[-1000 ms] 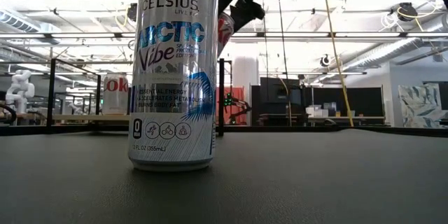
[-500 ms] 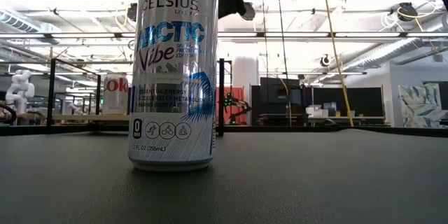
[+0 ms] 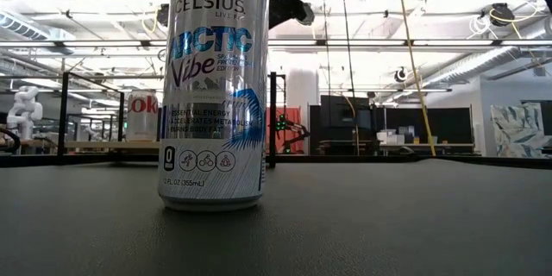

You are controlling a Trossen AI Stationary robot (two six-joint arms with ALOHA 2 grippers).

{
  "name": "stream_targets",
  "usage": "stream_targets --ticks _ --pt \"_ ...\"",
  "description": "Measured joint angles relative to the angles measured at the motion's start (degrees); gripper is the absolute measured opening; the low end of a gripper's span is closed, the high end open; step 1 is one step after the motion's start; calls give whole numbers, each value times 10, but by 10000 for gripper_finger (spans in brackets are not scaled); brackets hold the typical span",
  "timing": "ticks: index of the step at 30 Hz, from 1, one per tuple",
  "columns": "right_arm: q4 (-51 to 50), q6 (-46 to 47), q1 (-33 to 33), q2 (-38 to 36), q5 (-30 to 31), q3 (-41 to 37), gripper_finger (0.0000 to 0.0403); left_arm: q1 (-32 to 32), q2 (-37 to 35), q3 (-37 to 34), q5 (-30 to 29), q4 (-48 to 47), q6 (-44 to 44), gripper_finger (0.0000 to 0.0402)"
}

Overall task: Place canned beverage on shelf
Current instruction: Put the red silver soda can on the shelf aligned with the red silver soda can

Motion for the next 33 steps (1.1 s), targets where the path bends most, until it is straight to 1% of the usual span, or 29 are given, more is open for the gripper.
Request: stream_targets --ticks 4,26,33 --pt "0 2 0 0 1 0 261 0 0 -6 1 2 25 345" --pt "0 4 0 0 2 0 261 0 2 -6 -9 23 27 345" --pt "-1 4 0 0 2 0 261 0 2 -6 -80 57 27 345"
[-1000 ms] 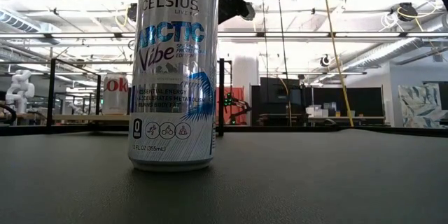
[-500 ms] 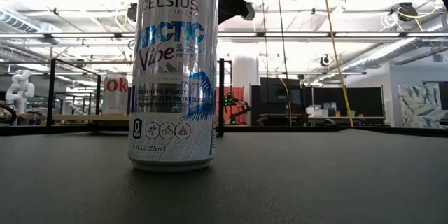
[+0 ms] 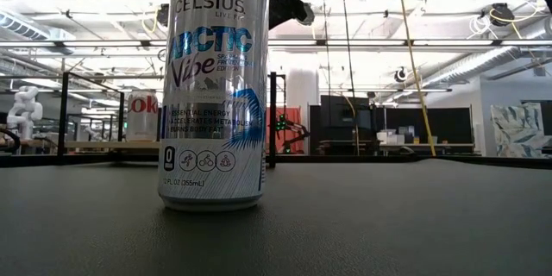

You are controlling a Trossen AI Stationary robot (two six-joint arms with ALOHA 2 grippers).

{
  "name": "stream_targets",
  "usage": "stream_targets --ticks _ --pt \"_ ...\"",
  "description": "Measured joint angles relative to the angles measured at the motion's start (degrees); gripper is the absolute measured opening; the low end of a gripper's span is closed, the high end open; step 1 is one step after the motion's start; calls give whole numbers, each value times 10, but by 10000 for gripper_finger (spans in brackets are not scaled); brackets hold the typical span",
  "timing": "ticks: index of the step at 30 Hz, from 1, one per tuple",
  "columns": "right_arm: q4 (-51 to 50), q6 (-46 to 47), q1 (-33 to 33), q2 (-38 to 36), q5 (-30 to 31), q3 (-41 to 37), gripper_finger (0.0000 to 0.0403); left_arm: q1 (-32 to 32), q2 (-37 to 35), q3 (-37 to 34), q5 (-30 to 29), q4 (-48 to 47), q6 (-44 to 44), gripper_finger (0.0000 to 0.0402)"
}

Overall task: Place canned beverage on shelf
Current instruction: Put the red silver soda can on the shelf aligned with the red silver soda can

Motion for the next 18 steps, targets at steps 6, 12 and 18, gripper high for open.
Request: stream_targets --ticks 6,12,18 --pt "0 0 0 0 0 0 261 0 3 0 19 15 -5 345" --pt "0 0 0 0 0 0 261 0 8 0 39 31 10 345" --pt "0 0 0 0 0 0 261 0 17 0 54 40 -4 345"
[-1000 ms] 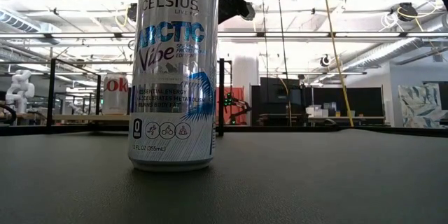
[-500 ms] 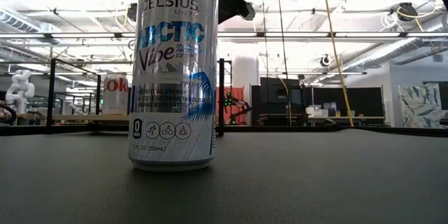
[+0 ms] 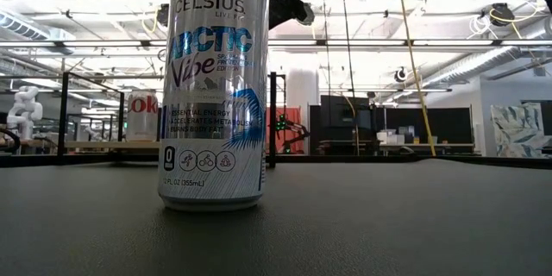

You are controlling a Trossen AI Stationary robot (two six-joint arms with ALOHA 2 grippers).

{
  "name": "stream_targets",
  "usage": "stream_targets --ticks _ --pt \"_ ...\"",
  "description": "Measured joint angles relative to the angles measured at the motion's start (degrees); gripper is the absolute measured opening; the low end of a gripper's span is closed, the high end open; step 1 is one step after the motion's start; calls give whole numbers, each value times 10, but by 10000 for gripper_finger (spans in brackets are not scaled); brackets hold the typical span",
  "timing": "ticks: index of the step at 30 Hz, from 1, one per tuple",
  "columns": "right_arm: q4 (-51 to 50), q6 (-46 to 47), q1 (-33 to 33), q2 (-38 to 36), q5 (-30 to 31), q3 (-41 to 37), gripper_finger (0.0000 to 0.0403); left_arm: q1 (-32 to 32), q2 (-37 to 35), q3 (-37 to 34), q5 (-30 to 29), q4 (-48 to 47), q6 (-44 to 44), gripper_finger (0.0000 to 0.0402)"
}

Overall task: Place canned beverage on shelf
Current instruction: Put the red silver soda can on the shelf aligned with the red silver soda can

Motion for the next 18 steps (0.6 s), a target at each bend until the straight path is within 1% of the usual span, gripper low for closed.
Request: stream_targets --ticks 4,7,10,14,18 --pt "0 0 0 0 0 0 261 0 3 -10 6 24 5 345" --pt "0 2 0 0 0 0 261 0 6 -12 -12 23 45 345" --pt "0 9 0 0 0 0 261 0 7 -13 -26 23 60 345" --pt "0 13 0 0 0 0 261 0 8 -13 -55 24 41 345" --pt "0 13 0 0 0 0 261 0 14 -13 -90 21 -30 345"
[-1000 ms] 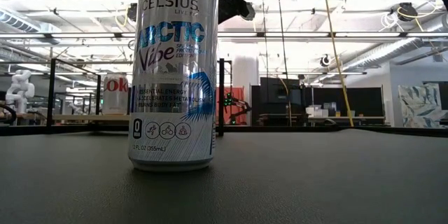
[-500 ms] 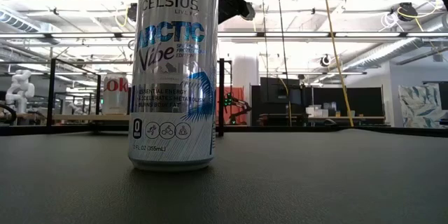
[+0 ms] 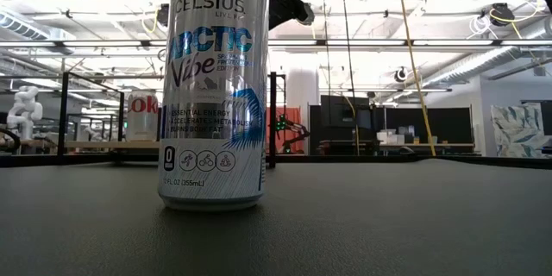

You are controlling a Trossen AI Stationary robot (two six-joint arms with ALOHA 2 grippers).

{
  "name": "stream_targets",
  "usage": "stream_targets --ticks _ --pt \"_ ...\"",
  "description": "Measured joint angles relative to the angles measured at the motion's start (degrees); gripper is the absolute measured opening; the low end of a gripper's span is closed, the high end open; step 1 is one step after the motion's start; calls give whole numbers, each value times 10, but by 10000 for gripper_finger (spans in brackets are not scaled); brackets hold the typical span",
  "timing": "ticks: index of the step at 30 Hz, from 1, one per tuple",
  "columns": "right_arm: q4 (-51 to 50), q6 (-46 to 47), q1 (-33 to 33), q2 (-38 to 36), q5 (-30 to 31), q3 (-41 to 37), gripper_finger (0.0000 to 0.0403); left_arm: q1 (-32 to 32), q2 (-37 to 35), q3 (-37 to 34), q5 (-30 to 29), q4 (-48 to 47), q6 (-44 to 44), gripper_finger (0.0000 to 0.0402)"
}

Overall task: Place canned beverage on shelf
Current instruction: Put the red silver soda can on the shelf aligned with the red silver soda can

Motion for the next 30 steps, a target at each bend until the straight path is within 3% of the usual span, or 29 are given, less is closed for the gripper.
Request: stream_targets --ticks 6,30 --pt "0 2 0 0 0 0 262 1 24 0 -21 2 -66 345" --pt "0 0 -1 -1 0 0 262 5 115 0 -17 47 -46 345"
